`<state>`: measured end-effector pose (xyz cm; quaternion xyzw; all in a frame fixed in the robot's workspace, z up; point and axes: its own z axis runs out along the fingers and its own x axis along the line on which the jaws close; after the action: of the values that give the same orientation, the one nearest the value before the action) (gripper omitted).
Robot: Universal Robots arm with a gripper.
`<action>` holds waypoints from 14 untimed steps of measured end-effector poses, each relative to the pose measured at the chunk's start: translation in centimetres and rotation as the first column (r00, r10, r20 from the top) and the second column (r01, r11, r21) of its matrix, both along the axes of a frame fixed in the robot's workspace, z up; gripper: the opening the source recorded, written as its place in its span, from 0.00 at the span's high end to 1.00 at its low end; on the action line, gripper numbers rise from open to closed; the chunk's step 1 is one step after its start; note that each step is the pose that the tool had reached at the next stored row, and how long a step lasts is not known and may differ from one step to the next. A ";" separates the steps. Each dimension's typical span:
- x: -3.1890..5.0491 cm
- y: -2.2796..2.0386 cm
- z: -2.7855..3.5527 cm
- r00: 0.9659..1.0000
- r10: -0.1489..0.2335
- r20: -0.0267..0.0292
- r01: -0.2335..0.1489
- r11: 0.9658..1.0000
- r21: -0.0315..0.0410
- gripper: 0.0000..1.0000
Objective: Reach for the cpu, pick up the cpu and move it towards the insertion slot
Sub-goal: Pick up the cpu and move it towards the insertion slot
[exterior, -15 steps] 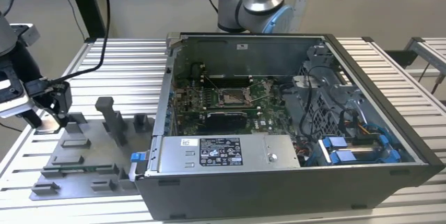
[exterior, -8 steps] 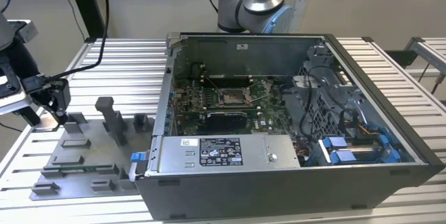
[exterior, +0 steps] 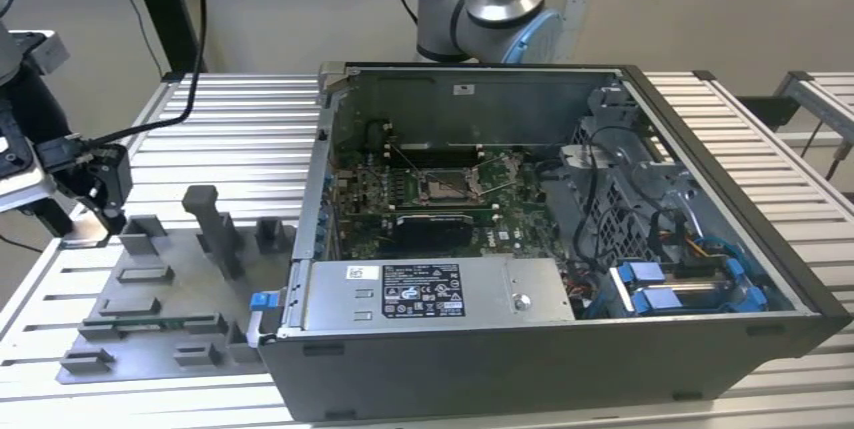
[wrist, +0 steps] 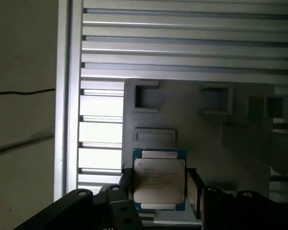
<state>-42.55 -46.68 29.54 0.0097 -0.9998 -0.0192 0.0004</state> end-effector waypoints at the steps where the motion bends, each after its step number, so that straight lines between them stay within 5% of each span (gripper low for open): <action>1: 0.00 0.00 0.13 1.000 0.000 0.000 0.000 1.000 0.000 1.00; 14: 0.00 0.00 1.60 1.000 0.000 0.000 0.000 1.000 0.000 1.00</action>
<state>-42.55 -46.68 31.14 0.0097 -0.9998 -0.0192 0.0004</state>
